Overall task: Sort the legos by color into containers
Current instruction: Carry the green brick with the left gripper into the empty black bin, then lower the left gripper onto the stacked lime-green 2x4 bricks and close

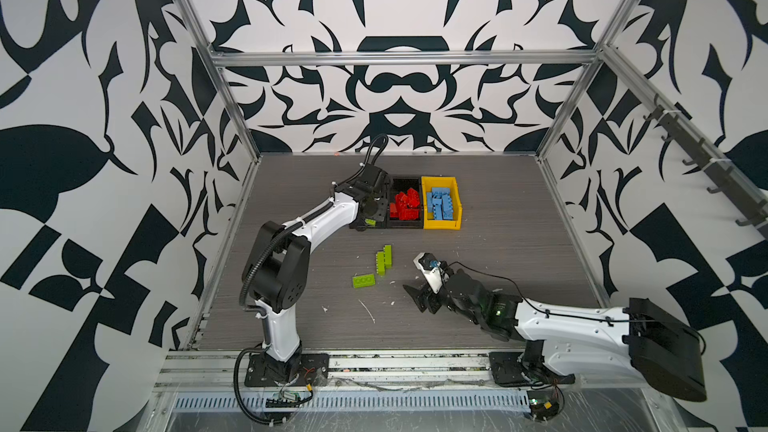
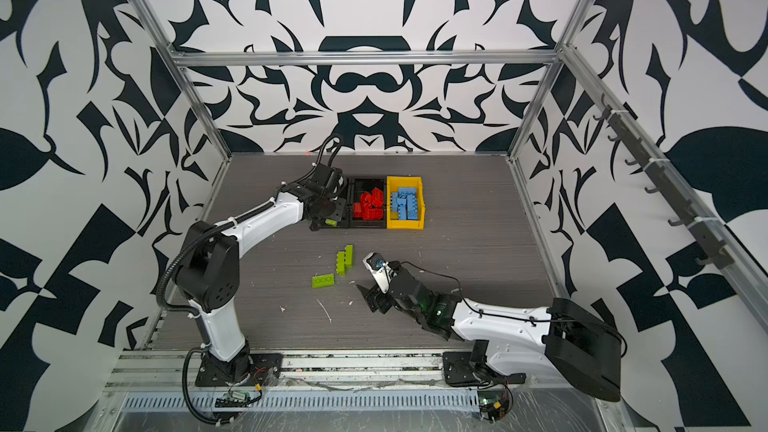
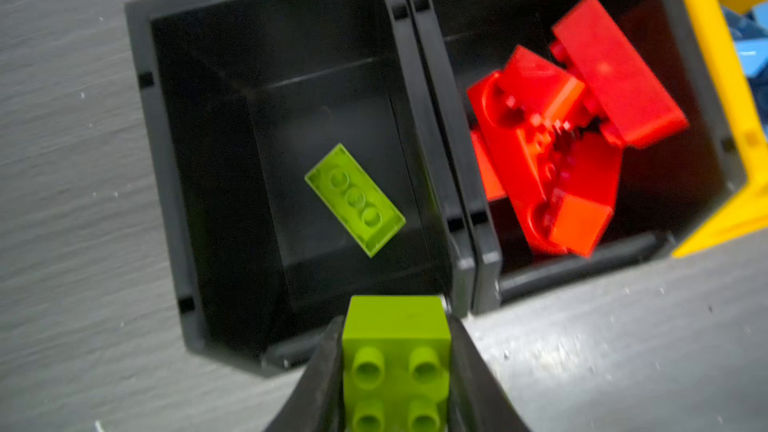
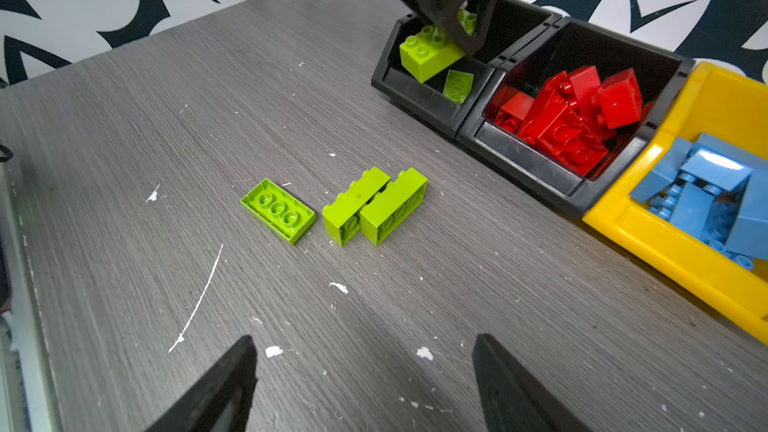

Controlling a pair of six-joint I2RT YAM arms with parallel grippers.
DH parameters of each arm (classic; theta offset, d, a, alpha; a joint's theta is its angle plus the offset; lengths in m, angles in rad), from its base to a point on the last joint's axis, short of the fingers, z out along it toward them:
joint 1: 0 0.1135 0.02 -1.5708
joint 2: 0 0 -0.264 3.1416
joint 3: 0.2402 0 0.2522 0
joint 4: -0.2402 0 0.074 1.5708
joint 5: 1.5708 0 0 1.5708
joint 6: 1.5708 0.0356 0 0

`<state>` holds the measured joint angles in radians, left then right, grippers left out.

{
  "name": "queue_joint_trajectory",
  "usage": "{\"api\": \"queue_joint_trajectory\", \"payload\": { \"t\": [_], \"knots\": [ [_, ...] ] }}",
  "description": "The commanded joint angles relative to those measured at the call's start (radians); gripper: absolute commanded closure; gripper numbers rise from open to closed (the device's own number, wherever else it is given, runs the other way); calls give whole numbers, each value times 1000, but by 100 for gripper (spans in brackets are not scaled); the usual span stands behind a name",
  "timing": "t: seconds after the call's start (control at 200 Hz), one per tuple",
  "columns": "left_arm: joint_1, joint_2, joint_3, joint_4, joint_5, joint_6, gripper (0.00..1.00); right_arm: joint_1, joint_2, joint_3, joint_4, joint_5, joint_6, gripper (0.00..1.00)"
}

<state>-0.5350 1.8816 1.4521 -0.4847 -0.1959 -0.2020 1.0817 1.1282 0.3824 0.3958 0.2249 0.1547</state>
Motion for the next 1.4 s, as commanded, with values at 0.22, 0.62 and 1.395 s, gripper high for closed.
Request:
{"api": "queue_joint_trajectory", "payload": {
  "t": [0.22,0.62,1.395],
  "knots": [
    [52,130,108,59,15,66,72,1,-90,-48,97,43,8,16],
    [75,182,166,65,53,56,59,1,-58,-30,90,25,6,16],
    [-195,-454,-534,34,28,-140,32,1,-80,-37,80,65,-15,16]
  ]
}}
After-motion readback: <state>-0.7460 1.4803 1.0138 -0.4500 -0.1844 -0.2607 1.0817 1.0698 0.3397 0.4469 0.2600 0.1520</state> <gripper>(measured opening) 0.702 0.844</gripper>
